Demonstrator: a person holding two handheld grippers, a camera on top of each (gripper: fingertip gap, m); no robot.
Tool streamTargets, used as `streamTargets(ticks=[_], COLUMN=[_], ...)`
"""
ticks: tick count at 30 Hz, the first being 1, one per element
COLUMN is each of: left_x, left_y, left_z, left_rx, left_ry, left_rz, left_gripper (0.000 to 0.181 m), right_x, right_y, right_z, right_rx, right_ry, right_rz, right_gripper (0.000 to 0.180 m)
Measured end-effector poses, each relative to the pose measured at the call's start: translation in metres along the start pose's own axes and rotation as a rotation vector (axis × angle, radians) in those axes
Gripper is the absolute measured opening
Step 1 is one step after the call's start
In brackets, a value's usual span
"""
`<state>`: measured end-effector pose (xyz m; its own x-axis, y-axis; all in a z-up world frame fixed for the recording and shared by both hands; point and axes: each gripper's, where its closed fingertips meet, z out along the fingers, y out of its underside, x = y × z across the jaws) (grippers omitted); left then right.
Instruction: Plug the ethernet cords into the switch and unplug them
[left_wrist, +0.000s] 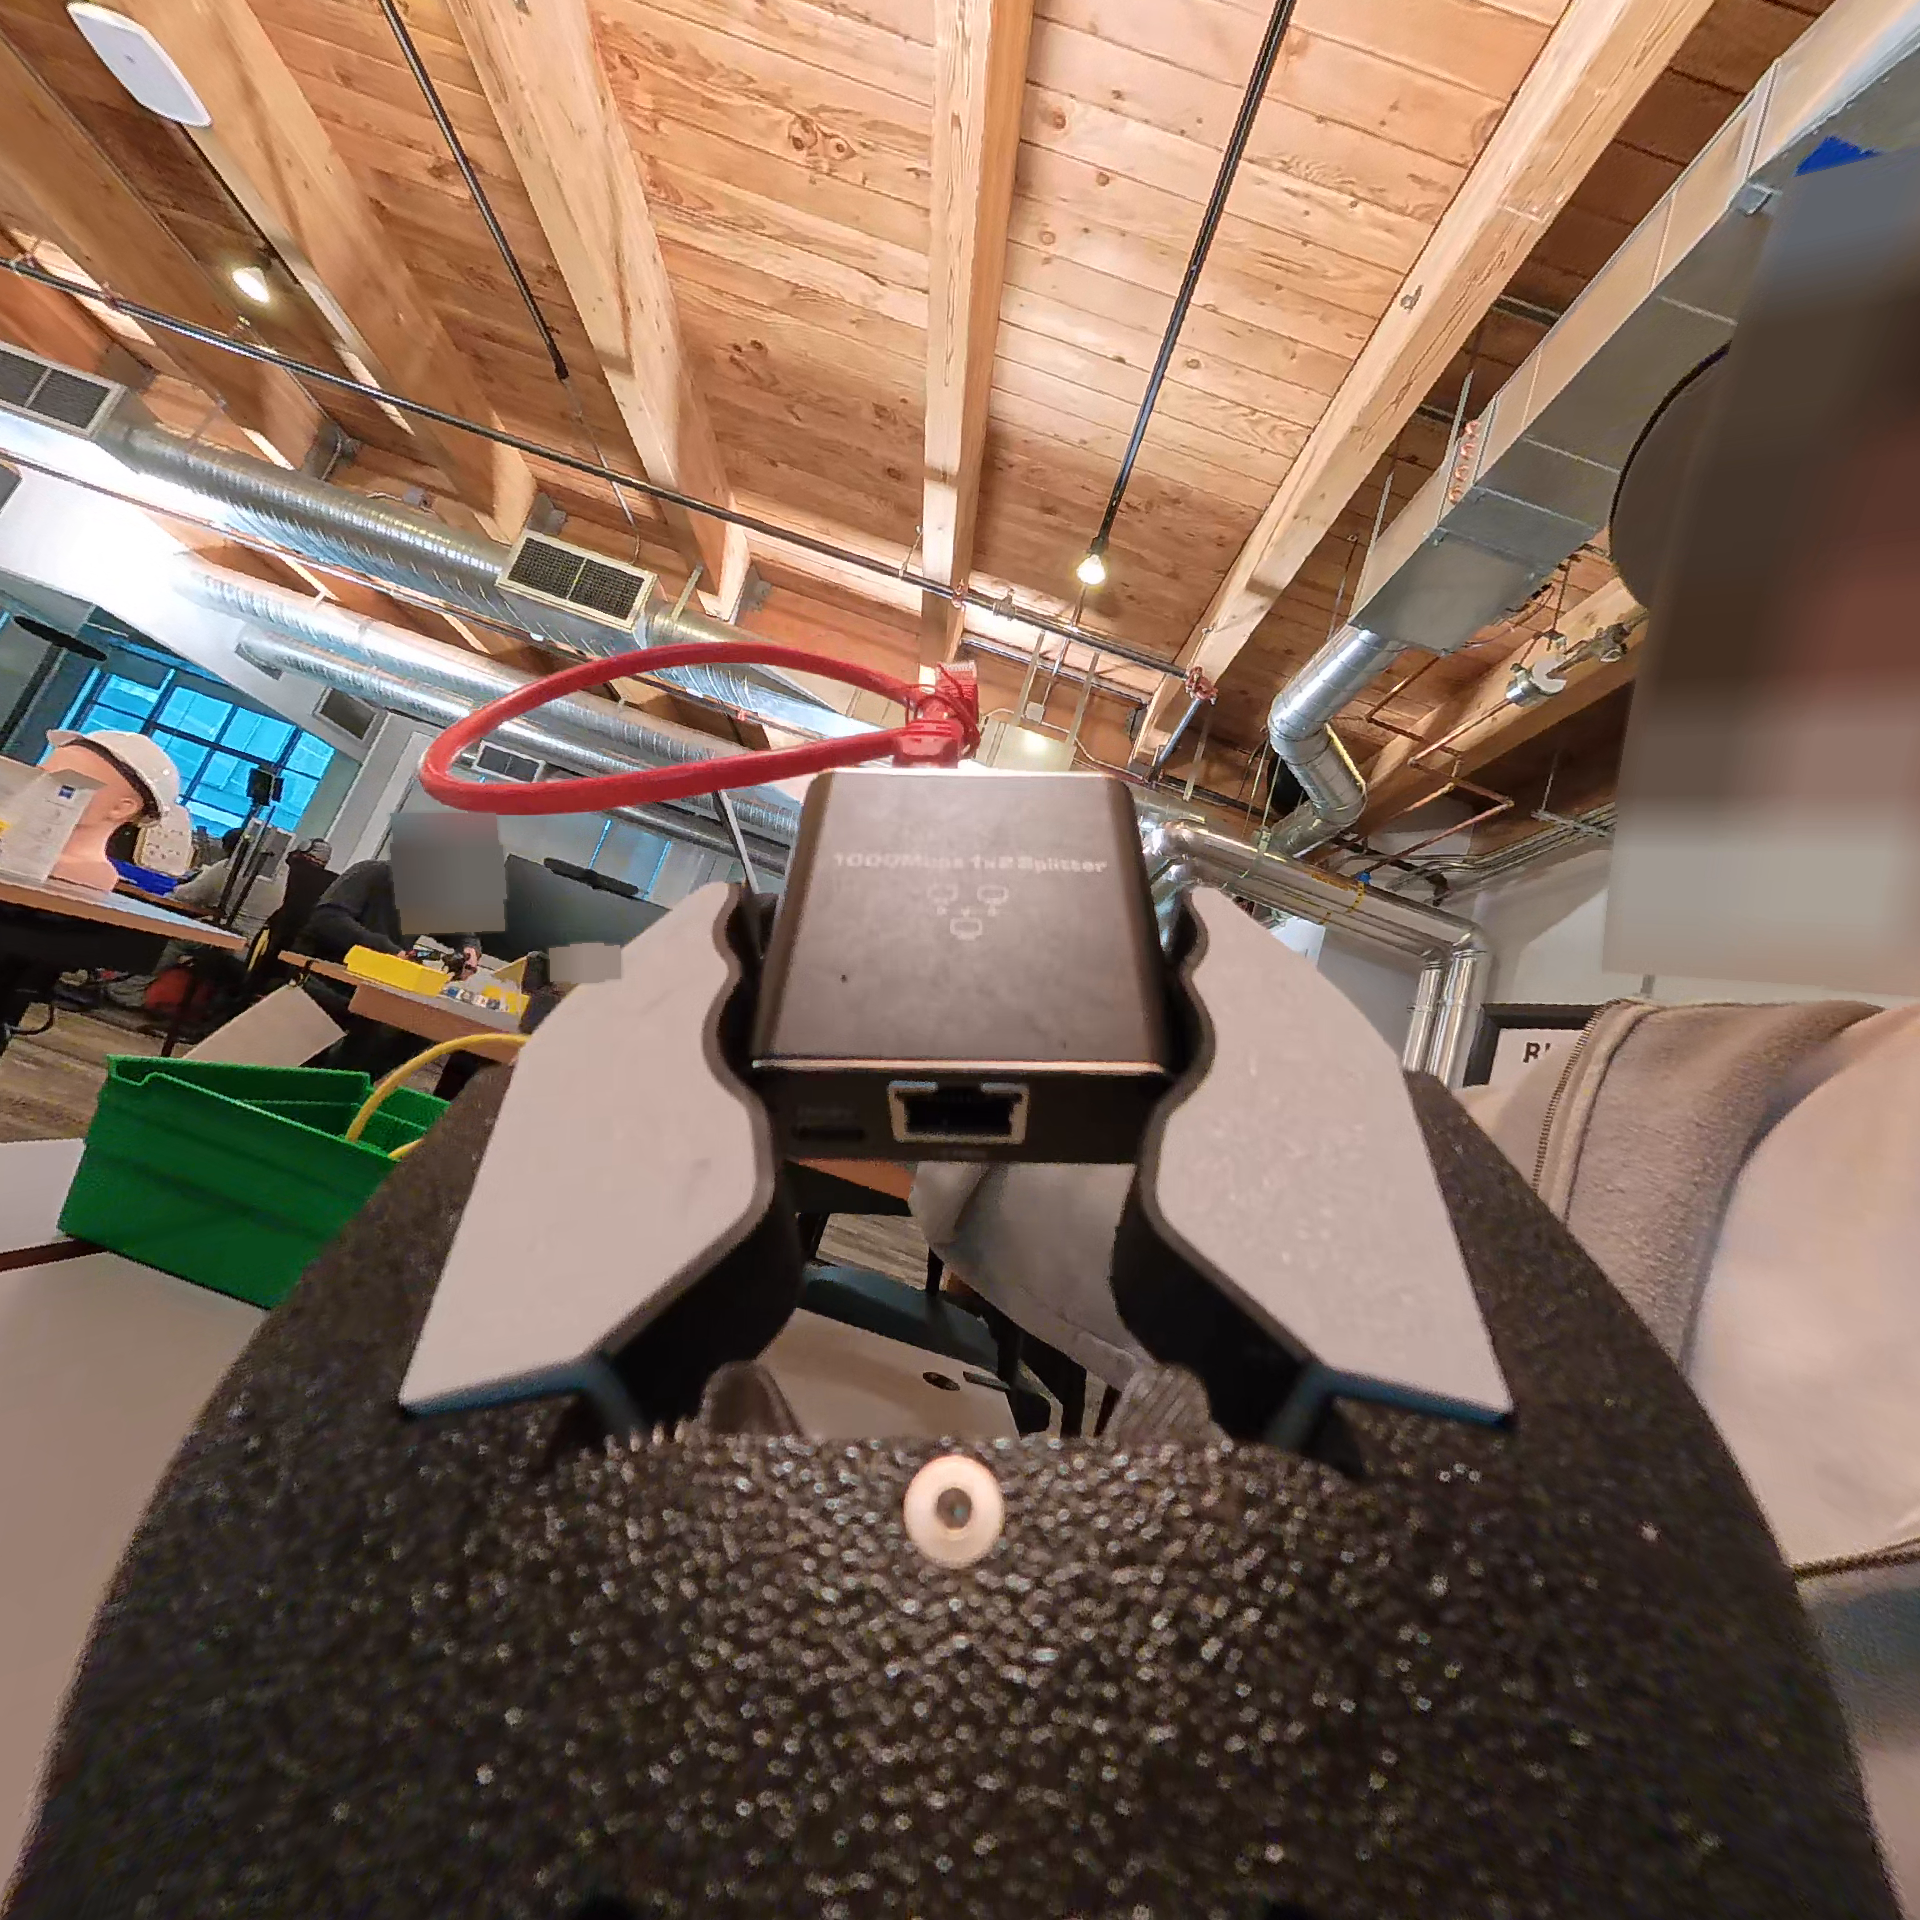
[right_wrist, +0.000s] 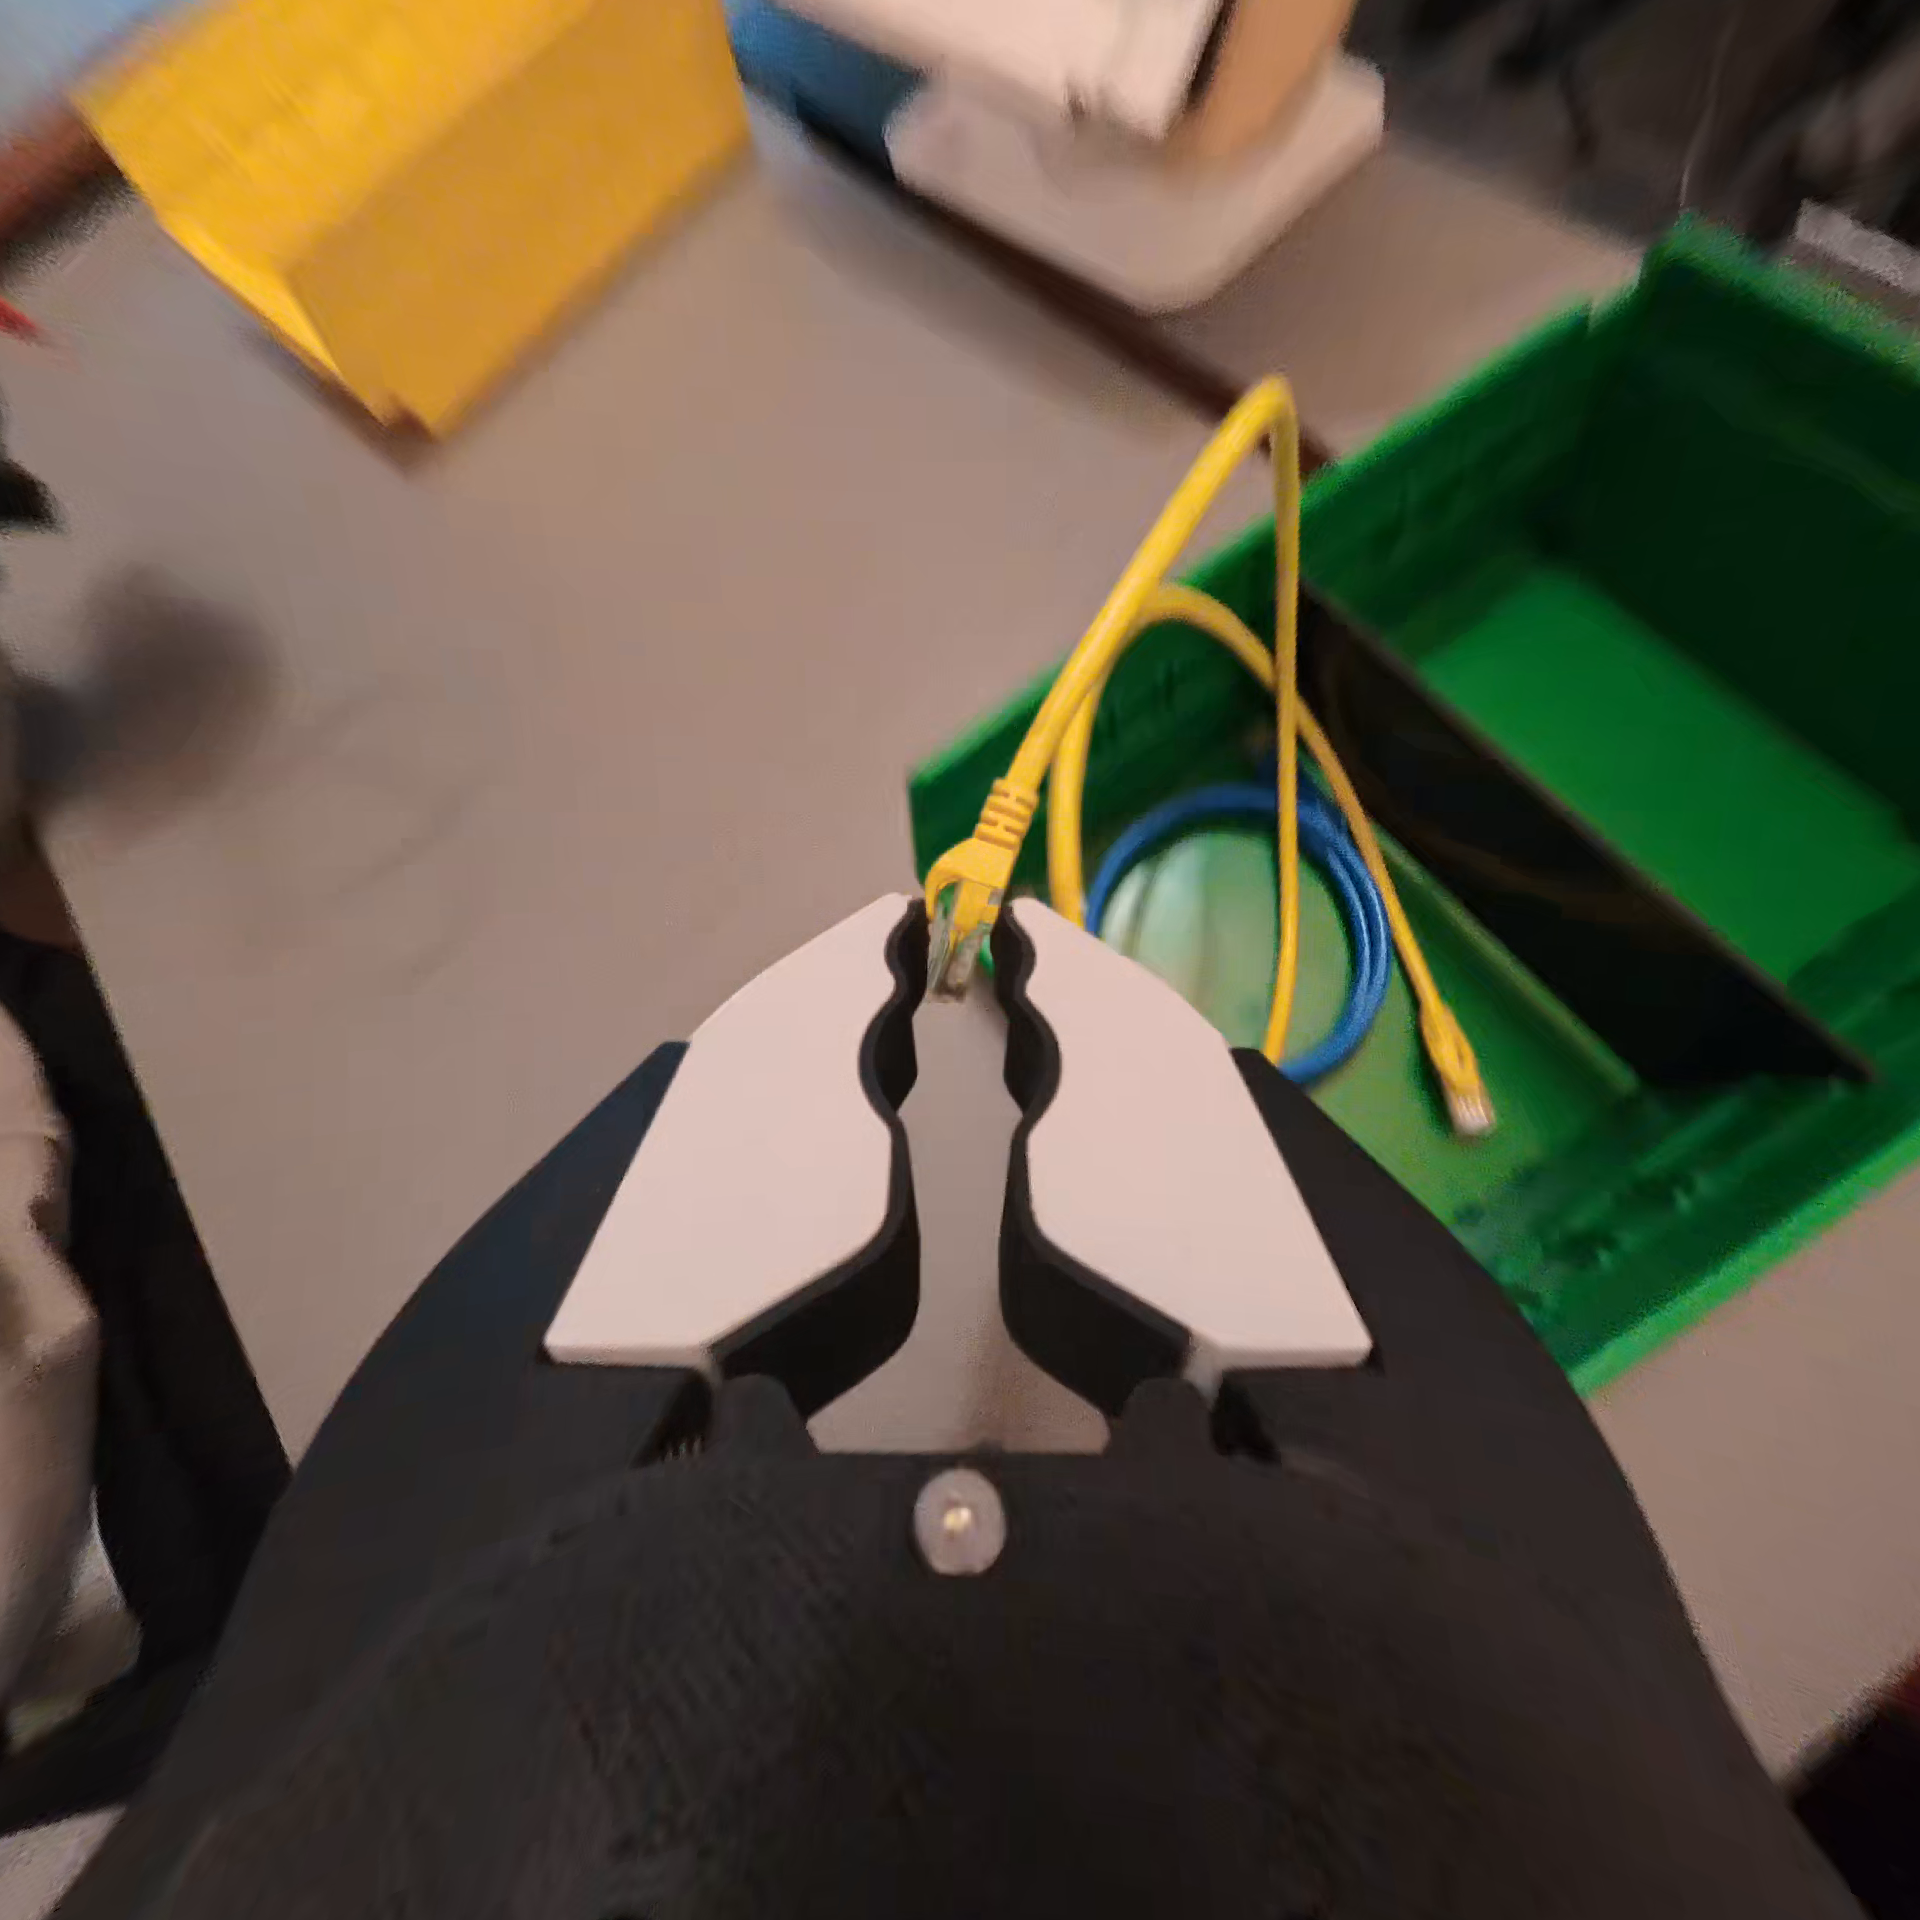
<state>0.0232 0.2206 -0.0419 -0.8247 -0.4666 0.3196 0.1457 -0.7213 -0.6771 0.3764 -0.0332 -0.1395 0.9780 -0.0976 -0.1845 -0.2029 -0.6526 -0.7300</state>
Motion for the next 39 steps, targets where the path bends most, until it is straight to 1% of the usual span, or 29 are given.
streamTargets(ticks=[2,4,6,9,10,12,13,14,16,18,19,21,24,26,29,31,33,34,35,36,37,38,39], left_x=[-0.001,-0.001,-0.002,-0.005,-0.005,-0.005,-0.006,-0.006,-0.007,-0.008,-0.009,-0.009,-0.011,-0.011,-0.011,-0.012,-0.012,-0.012,-0.012,-0.012,-0.012,-0.011,-0.01], left_y=[0.002,0.005,0.006,0.008,0.008,0.008,0.009,0.009,0.009,0.01,0.01,0.011,0.013,0.014,0.015,0.015,0.016,0.017,0.018,0.019,0.02,0.021,0.021], left_z=[0.001,0.001,0.001,0.001,0.001,0.0,0.0,0.0,-0.001,-0.001,-0.002,-0.002,-0.002,-0.002,-0.002,-0.002,-0.001,-0.001,0.0,0.0,0.001,0.002,0.003], left_rx=[-0.007,-0.012,-0.012,-0.013,-0.013,-0.016,-0.018,-0.017,-0.018,-0.019,-0.018,-0.019,-0.02,-0.023,-0.025,-0.022,-0.02,-0.02,-0.021,-0.023,-0.026,-0.029,-0.032], left_ry=[0.001,0.004,0.006,0.002,0.001,0.0,0.0,-0.001,-0.002,-0.004,-0.004,0.0,0.003,0.003,0.005,0.006,0.008,0.01,0.01,0.01,0.013,0.015,0.017], left_rz=[-0.002,-0.008,-0.018,-0.028,-0.029,-0.026,-0.025,-0.026,-0.029,-0.031,-0.032,-0.038,-0.048,-0.052,-0.051,-0.057,-0.063,-0.066,-0.068,-0.07,-0.073,-0.073,-0.07], left_gripper=[0.074,0.074,0.074,0.074,0.074,0.074,0.074,0.074,0.074,0.074,0.074,0.074,0.074,0.074,0.074,0.074,0.074,0.074,0.074,0.074,0.074,0.074,0.074], right_x=[0.016,0.034,0.043,0.082,0.088,0.092,0.098,0.103,0.095,0.094,0.089,0.089,0.078,0.072,0.052,0.034,0.015,0.009,0.006,0.008,0.015,0.023,0.027], right_y=[0.024,0.037,0.044,0.046,0.046,0.046,0.05,0.059,0.079,0.093,0.094,0.093,0.097,0.101,0.094,0.079,0.071,0.068,0.064,0.059,0.055,0.053,0.053], right_z=[0.005,0.005,0.008,-0.003,-0.003,0.007,0.01,0.012,0.023,0.024,0.025,0.021,0.018,0.01,0.0,0.004,0.013,0.019,0.025,0.03,0.033,0.035,0.039], right_rx=[-0.151,-0.25,-0.311,-0.39,-0.383,-0.332,-0.335,-0.368,-0.447,-0.513,-0.51,-0.498,-0.508,-0.541,-0.516,-0.439,-0.396,-0.383,-0.36,-0.332,-0.31,-0.295,-0.291], right_ry=[0.084,0.19,0.233,0.488,0.513,0.476,0.488,0.494,0.383,0.358,0.327,0.343,0.305,0.302,0.259,0.224,0.186,0.179,0.18,0.208,0.264,0.314,0.334], right_rz=[0.007,-0.028,-0.057,-0.134,-0.126,-0.066,-0.059,-0.07,-0.085,-0.121,-0.132,-0.119,-0.133,-0.15,-0.197,-0.259,-0.335,-0.361,-0.385,-0.412,-0.431,-0.433,-0.426], right_gripper=[0.013,0.013,0.013,0.013,0.014,0.014,0.014,0.014,0.016,0.036,0.041,0.053,0.072,0.078,0.08,0.077,0.069,0.059,0.043,0.031,0.023,0.022,0.028])
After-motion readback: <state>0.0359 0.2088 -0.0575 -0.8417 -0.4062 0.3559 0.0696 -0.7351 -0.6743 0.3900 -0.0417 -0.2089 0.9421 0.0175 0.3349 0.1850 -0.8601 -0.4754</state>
